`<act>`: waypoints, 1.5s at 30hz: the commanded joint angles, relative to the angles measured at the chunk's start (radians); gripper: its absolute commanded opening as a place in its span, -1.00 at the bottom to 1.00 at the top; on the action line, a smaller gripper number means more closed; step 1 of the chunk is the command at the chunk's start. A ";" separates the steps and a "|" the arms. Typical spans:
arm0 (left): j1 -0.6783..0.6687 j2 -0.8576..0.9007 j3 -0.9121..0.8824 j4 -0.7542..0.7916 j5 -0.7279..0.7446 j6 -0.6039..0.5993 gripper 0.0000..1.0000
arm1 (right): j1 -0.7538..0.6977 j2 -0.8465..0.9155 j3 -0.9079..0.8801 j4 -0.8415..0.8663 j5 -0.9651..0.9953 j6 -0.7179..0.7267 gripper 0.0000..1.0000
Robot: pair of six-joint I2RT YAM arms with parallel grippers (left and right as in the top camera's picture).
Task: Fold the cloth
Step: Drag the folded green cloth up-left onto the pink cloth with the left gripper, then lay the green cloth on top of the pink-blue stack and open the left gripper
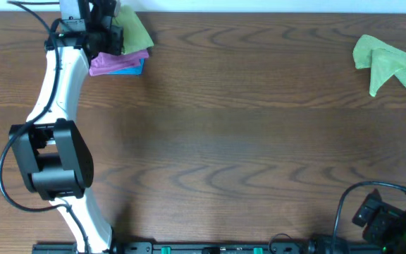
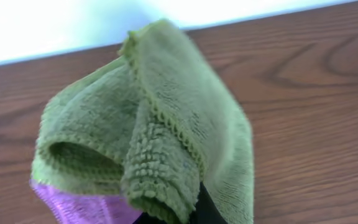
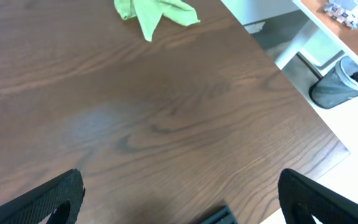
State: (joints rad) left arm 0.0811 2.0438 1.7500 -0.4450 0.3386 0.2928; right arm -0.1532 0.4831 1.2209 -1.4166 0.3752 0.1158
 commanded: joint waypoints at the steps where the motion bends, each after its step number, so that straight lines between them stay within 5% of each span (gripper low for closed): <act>1: 0.031 0.022 0.016 -0.001 -0.007 0.026 -0.89 | -0.001 -0.007 -0.008 0.011 0.018 0.018 0.99; 21: 0.117 0.127 0.016 0.067 -0.061 0.026 -0.89 | -0.001 -0.007 -0.008 0.058 0.017 0.018 0.99; 25: 0.124 0.127 0.016 0.081 -0.074 0.025 -0.74 | -0.001 -0.007 -0.008 0.068 0.017 0.019 0.99; 26: 0.124 0.127 0.016 0.084 -0.084 0.025 -0.64 | -0.001 -0.007 -0.008 0.069 0.017 0.018 0.99; 28: 0.123 0.127 0.016 0.084 -0.083 0.025 0.40 | -0.001 -0.007 -0.008 0.072 0.017 0.018 0.98; 30: 0.123 0.127 0.016 0.084 -0.084 0.024 0.90 | -0.001 -0.007 -0.008 0.074 0.016 0.019 0.99; 33: 0.124 0.127 0.016 0.092 -0.099 0.024 0.90 | -0.001 -0.007 -0.008 0.075 -0.001 0.019 0.98; 40: 0.125 0.112 0.018 0.128 -0.396 -0.035 0.91 | -0.001 -0.007 -0.008 0.078 -0.011 0.018 0.99; 45: 0.124 -0.015 0.018 0.118 -0.447 -0.101 0.91 | -0.001 -0.007 -0.008 0.140 0.176 0.018 0.98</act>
State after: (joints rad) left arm 0.2020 2.1391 1.7500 -0.3222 -0.0387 0.2470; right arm -0.1532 0.4831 1.2198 -1.2949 0.4236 0.1223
